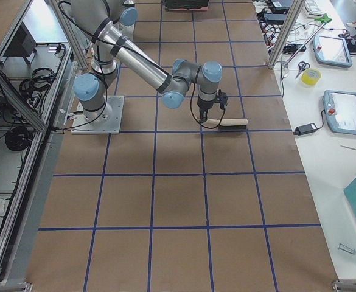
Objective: Sweep and dump trash into bin
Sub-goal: 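Tip the dustpan over the black bag while the right gripper sets the brush down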
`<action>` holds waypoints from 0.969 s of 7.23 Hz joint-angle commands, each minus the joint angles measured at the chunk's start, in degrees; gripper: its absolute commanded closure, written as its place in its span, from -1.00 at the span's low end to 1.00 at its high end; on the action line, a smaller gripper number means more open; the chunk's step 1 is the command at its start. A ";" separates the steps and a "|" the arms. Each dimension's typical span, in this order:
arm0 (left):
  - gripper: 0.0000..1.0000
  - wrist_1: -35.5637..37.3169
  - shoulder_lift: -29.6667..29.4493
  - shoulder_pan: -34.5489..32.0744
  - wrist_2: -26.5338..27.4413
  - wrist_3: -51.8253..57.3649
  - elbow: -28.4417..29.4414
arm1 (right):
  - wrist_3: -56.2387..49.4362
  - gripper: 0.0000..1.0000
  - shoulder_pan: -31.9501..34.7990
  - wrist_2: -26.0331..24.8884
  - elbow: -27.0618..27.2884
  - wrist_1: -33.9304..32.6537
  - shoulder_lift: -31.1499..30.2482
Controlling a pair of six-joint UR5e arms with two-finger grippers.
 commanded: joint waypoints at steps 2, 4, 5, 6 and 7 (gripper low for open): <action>1.00 9.71 -1.35 1.95 13.22 4.36 1.68 | -0.25 1.00 -0.02 0.03 -0.09 0.10 -0.04; 1.00 17.72 -1.18 0.46 18.69 6.88 1.07 | -0.34 1.00 -0.02 0.03 -0.09 0.19 0.22; 1.00 21.51 -1.35 -1.29 20.54 10.74 0.80 | -0.43 1.00 -0.02 0.03 -0.09 0.36 0.22; 1.00 29.20 -1.70 -3.40 24.21 15.13 -0.07 | -0.43 0.98 -0.02 0.03 -0.09 0.37 0.22; 1.00 40.07 -2.49 -4.81 26.95 23.18 -2.34 | -0.69 0.41 -0.02 0.11 -0.09 0.37 0.22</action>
